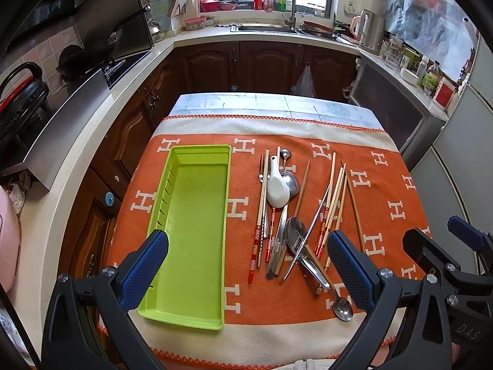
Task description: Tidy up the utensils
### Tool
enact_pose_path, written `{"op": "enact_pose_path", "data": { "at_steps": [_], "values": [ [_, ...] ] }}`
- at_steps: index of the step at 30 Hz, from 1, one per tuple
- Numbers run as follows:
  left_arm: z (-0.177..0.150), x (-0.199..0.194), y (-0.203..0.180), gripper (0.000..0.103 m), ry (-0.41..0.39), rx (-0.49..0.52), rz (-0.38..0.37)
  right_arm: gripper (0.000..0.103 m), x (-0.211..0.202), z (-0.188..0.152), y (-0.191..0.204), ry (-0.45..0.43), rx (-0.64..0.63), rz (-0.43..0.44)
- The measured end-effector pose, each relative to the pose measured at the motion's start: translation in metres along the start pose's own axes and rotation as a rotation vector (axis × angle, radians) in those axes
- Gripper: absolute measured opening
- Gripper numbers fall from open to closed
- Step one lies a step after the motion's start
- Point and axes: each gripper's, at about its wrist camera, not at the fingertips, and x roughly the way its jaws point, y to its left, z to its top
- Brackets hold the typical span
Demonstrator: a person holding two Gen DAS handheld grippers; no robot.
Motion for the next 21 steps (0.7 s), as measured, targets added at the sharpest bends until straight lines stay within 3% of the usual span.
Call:
{"op": "enact_pose_path", "data": {
  "at_steps": [21],
  "values": [
    [0.0004,0.0007,0.0009,0.102,0.010,-0.002,0.002,0.103,0.0011,0.0003,-0.0015,0.005,0.004,0.005]
  ]
}}
